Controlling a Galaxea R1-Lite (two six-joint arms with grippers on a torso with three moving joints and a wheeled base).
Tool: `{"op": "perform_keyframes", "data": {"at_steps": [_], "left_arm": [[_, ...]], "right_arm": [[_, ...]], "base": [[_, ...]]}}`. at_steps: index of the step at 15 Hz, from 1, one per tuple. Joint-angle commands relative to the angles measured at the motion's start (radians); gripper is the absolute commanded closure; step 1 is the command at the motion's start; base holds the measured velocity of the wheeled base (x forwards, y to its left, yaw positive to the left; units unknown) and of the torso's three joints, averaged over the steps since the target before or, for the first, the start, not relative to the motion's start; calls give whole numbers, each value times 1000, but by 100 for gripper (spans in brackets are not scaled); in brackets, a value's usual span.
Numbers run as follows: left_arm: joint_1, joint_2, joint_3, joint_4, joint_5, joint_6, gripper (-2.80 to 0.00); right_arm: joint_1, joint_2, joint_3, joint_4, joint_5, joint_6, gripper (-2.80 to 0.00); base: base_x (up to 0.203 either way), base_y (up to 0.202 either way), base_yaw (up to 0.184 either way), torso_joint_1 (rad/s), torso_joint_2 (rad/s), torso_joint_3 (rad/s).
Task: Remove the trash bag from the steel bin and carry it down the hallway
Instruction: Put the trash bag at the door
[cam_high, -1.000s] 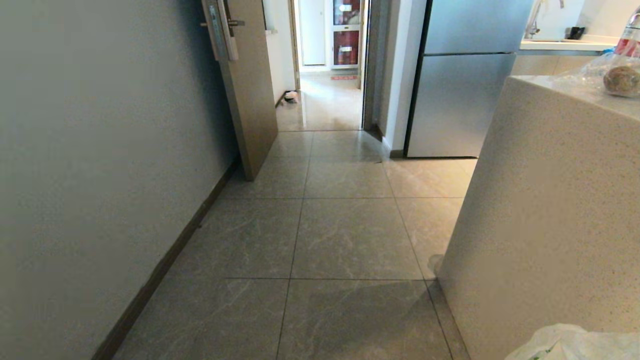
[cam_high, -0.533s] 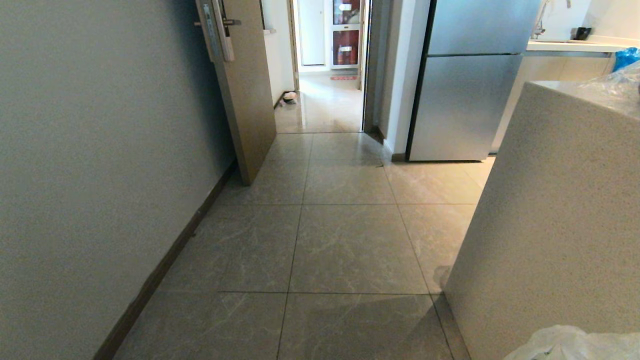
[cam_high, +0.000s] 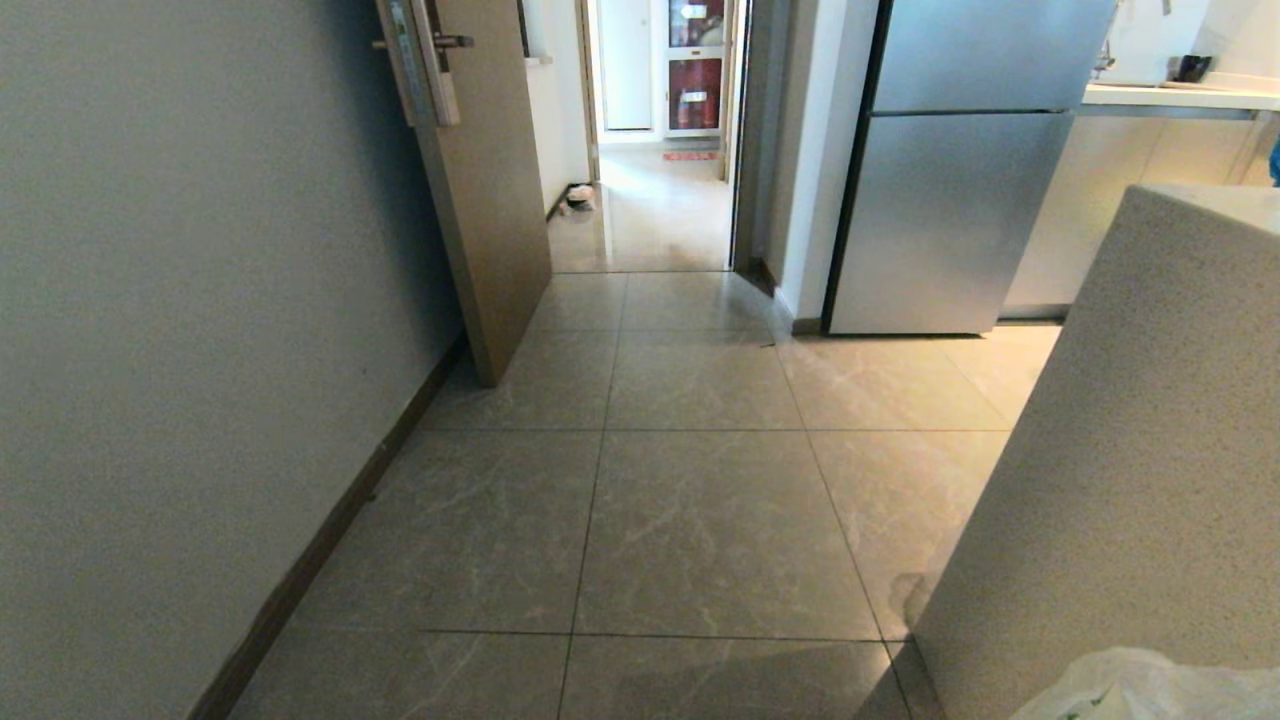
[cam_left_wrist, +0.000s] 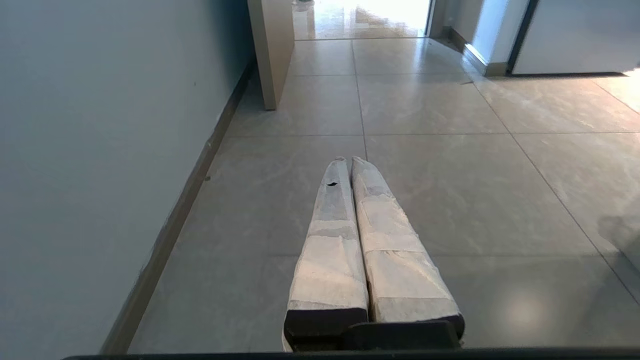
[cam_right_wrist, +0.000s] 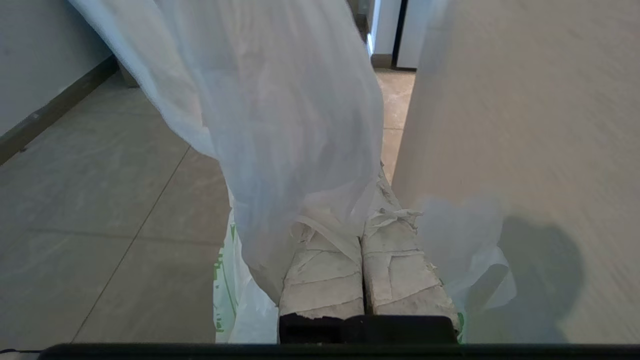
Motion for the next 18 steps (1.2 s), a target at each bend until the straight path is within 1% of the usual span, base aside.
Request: {"op": "perform_keyframes", "data": {"at_steps": [1,18], "left_arm": [[0,1,0,0,0,0,0],[0,1,0,0,0,0,0]], "right_arm": [[0,-39,0,0,0,-1,0],[0,-39,0,0,0,-1,0]], "base": [[193,0,4,2,5,4],[190,0,1,2,2,2]]}}
